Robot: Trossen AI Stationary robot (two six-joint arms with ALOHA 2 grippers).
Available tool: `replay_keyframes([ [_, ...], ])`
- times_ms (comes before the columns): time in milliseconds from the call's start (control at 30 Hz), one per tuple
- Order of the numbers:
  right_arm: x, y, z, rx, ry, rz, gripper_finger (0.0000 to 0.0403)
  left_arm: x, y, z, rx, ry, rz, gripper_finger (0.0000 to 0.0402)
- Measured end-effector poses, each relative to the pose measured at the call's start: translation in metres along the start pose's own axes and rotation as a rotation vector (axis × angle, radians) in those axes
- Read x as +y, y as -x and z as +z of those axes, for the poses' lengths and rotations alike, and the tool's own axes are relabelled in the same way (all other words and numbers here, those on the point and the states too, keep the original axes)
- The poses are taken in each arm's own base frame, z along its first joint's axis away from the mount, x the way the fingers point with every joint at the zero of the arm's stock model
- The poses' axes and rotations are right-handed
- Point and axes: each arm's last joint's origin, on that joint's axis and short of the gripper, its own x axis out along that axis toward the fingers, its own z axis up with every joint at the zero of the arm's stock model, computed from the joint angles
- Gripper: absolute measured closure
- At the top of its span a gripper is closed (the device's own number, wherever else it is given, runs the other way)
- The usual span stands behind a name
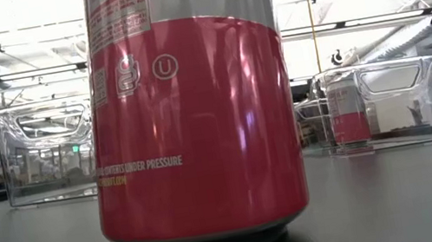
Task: Sort soda cans
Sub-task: Put the top orange/white soda can into the left transparent bin
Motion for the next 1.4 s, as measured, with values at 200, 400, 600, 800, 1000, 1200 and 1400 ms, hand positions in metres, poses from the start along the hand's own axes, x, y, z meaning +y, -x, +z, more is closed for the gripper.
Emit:
replay_keyframes([
  [200, 0.000, 0.000, 0.000, 0.000, 0.008, -0.001, 0.0007, -0.008, -0.009, -0.007, -0.016, -0.056, 0.011, 0.0018],
  [400, 0.000, 0.000, 0.000, 0.001, 0.003, -0.001, 0.0007, -0.016, -0.019, -0.014, -0.022, -0.133, 0.041, 0.0018],
  [600, 0.000, 0.000, 0.000, 0.000, -0.008, 0.000, 0.0007, -0.019, -0.023, -0.016, -0.025, -0.166, 0.055, 0.0018],
  [800, 0.000, 0.000, 0.000, 0.000, -0.020, 0.003, 0.0007, -0.017, -0.023, -0.015, -0.034, -0.187, 0.074, 0.0018],
  [1000, 0.000, 0.000, 0.000, -0.001, -0.039, 0.003, 0.0007, -0.016, -0.023, -0.014, -0.038, -0.189, 0.081, 0.0018],
  [1200, 0.002, 0.000, 0.001, -0.003, -0.050, 0.012, 0.0007, -0.017, -0.023, -0.014, -0.035, -0.195, 0.077, 0.0018],
  [1400, 0.002, 0.000, 0.001, -0.004, -0.053, 0.015, 0.0007, -0.017, -0.023, -0.015, -0.030, -0.210, 0.068, 0.0018],
])
